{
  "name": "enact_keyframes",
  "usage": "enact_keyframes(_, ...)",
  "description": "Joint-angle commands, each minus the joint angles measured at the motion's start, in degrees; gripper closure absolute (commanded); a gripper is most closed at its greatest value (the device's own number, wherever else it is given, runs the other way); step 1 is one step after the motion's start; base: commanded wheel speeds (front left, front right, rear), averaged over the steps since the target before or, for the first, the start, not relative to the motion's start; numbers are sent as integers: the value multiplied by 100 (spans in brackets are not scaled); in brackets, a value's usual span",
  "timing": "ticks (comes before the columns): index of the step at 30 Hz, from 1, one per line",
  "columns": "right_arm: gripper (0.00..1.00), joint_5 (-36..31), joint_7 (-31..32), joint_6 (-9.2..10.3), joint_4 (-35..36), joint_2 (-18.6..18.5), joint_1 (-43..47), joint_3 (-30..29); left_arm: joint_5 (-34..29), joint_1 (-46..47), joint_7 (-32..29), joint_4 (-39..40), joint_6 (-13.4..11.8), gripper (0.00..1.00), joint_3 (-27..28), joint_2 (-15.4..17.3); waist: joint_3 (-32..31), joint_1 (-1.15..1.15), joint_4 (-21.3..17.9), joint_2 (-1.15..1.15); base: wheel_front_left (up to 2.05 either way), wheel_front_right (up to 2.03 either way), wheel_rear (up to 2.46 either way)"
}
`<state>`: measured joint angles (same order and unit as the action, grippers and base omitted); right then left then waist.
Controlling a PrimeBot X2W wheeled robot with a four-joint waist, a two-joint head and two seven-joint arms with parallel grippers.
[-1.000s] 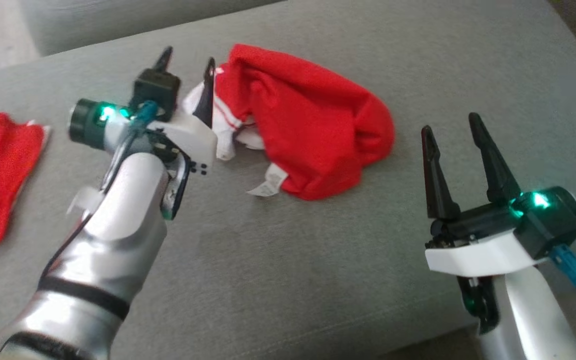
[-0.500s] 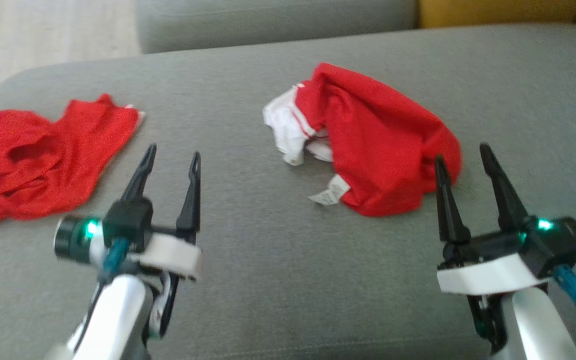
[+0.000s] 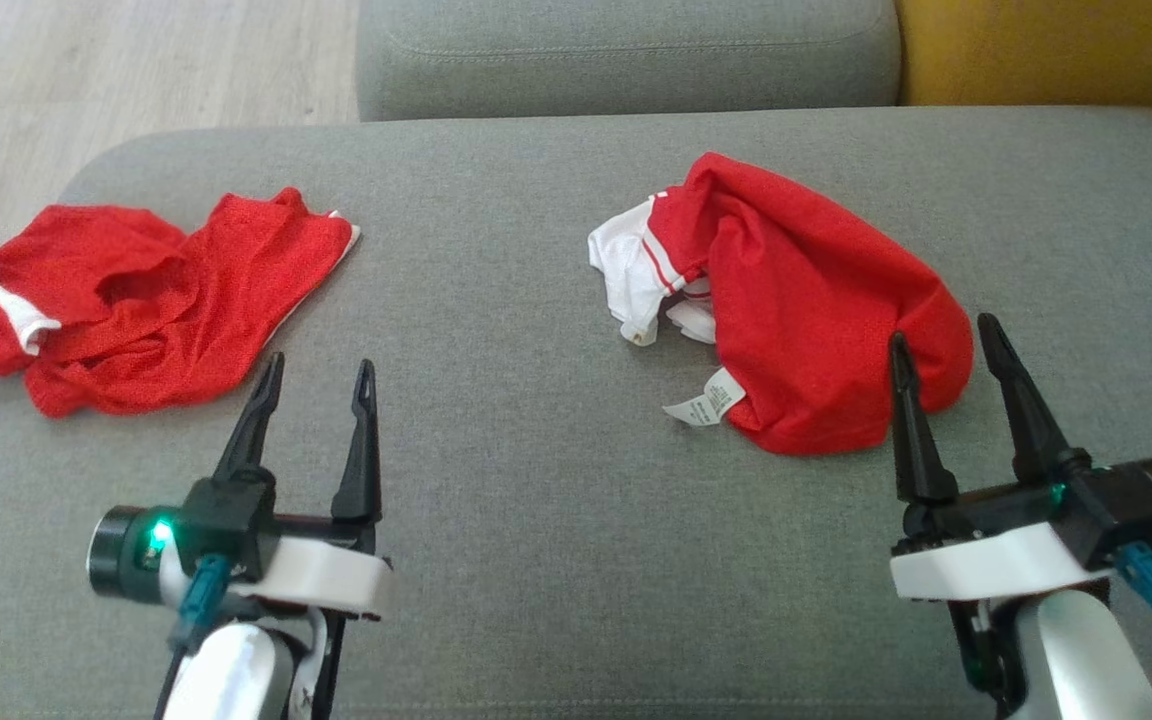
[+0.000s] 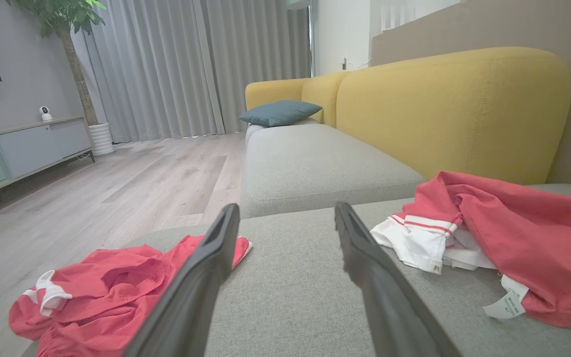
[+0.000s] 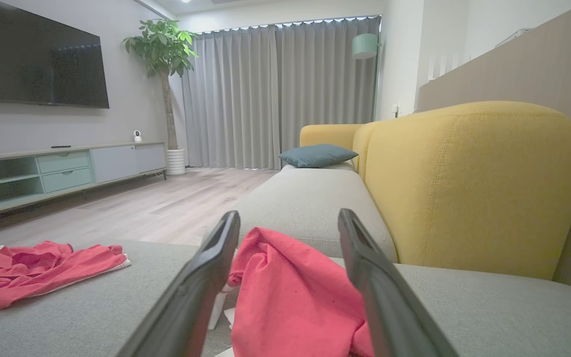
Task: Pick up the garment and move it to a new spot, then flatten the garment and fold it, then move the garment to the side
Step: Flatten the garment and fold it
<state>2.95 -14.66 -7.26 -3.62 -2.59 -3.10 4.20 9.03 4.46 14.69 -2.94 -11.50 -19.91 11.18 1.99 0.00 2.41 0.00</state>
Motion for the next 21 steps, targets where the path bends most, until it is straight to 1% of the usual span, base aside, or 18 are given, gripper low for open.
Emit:
enact_keyframes(1,0,-35,-34,-23,123,-29,-174,62,-103,234,30,205,46,0,240,-9,23,0,15,0,0,0,0)
enact_keyframes(5,0,-76,30,-23,-99,-29,-189,-28,-146,234,30,189,132,0,284,-134,106,0,37,0,0,0,0)
enact_keyframes(7,0,-123,115,-23,-318,-29,-240,-98,-172,250,30,164,197,0,318,-204,182,0,63,0,0,0,0)
enact_keyframes(10,0,27,213,-23,-718,-29,-363,-293,-231,293,30,106,301,0,345,-289,299,0,118,0,0,0,0)
enact_keyframes(17,0,-46,357,-23,-1830,-29,-1065,-1060,-336,428,30,17,490,0,404,-447,644,0,279,0,0,0,0)
enact_keyframes(21,0,-361,322,-23,-2441,-29,-1571,-1516,-393,494,30,-2,558,0,434,-512,823,0,379,0,0,0,0)
